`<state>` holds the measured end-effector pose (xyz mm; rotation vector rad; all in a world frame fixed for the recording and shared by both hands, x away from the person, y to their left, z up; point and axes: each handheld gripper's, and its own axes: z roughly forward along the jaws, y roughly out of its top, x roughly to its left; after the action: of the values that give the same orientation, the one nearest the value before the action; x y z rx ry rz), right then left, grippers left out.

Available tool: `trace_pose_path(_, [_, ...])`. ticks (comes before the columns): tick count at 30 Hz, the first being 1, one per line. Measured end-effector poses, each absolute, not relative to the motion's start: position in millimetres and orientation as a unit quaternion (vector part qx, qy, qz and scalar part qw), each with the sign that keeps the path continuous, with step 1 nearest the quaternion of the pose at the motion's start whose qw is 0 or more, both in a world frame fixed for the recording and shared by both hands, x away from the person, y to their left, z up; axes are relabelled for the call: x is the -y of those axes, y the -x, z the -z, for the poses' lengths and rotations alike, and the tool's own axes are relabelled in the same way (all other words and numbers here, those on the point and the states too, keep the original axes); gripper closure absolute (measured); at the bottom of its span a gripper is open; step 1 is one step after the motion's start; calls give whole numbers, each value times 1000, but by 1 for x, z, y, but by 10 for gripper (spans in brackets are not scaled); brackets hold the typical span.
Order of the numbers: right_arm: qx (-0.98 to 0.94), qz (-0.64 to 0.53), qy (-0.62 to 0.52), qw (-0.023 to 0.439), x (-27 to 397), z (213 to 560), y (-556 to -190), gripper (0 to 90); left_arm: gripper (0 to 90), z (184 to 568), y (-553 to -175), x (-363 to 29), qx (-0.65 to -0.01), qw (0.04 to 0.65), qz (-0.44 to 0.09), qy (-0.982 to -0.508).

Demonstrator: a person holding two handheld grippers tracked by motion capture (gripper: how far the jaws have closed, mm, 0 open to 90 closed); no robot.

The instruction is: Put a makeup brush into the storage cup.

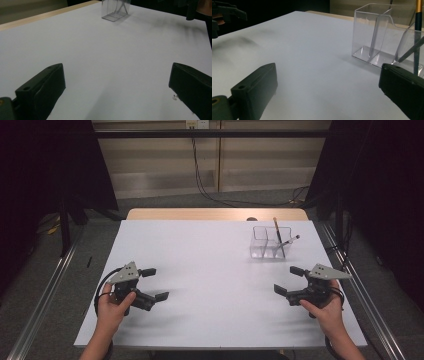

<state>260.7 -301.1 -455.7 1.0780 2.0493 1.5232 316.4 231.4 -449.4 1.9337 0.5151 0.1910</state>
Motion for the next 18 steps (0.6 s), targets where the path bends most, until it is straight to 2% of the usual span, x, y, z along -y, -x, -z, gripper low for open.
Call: trace_pose_path(18, [-737,-534,-369,188,297,461,-248,16,4,449,-317,-231,-213,535,-83,-814])
